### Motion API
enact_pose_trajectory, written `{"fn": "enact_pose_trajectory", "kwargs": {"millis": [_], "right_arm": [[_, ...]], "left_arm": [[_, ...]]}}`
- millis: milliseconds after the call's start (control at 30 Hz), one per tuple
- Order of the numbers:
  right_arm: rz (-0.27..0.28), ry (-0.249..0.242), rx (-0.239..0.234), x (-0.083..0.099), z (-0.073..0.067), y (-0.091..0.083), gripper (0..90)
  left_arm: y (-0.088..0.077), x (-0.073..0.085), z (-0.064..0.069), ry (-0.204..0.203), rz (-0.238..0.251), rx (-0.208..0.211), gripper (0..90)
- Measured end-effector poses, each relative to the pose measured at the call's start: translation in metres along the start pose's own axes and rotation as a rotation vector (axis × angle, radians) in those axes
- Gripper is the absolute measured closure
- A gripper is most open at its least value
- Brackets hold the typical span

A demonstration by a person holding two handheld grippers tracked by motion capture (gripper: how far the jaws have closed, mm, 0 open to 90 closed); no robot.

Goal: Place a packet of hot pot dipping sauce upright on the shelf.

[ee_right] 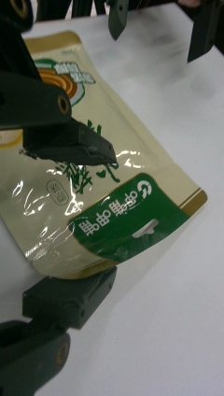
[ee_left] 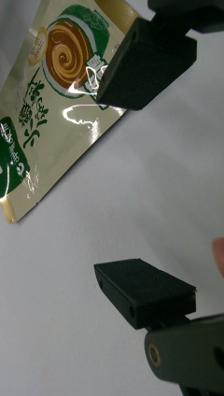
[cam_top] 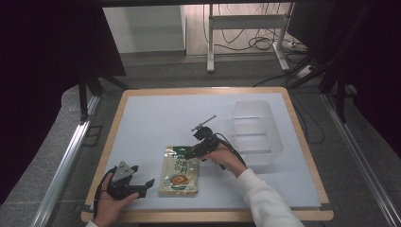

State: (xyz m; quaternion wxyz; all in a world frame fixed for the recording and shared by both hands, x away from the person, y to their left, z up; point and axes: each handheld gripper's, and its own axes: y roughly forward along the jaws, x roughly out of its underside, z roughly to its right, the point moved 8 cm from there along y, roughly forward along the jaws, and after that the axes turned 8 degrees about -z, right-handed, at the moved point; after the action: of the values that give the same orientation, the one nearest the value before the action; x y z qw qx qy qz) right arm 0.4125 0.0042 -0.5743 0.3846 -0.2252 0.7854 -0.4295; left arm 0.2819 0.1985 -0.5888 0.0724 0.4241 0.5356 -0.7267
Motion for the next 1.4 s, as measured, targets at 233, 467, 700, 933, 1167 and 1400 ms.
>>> {"fn": "enact_pose_trajectory", "kwargs": {"millis": [233, 467, 700, 933, 1167, 1400], "right_arm": [[-0.015, -0.046, 0.093, 0.002, 0.004, 0.003, 59.1], [-0.017, -0.077, 0.158, 0.003, 0.007, 0.003, 79.2], [-0.027, -0.098, 0.169, 0.003, 0.006, 0.0, 86.6], [-0.021, -0.102, 0.16, 0.002, 0.006, -0.001, 87.7], [0.018, -0.131, 0.156, -0.002, 0.003, -0.005, 88.8], [0.044, -0.16, 0.161, -0.005, -0.003, -0.011, 89.1]], "left_arm": [[0.0, 0.0, 0.0, 0.0, 0.001, 0.0, 16.8], [0.0, 0.0, 0.0, 0.0, 0.001, 0.0, 16.8], [-0.001, 0.0, 0.0, 0.0, 0.002, 0.0, 16.7], [-0.001, 0.0, 0.0, -0.001, 0.003, 0.001, 16.8], [-0.003, -0.001, -0.002, -0.006, 0.009, -0.002, 16.7], [-0.003, 0.0, -0.005, -0.017, 0.013, -0.008, 16.8]]}}
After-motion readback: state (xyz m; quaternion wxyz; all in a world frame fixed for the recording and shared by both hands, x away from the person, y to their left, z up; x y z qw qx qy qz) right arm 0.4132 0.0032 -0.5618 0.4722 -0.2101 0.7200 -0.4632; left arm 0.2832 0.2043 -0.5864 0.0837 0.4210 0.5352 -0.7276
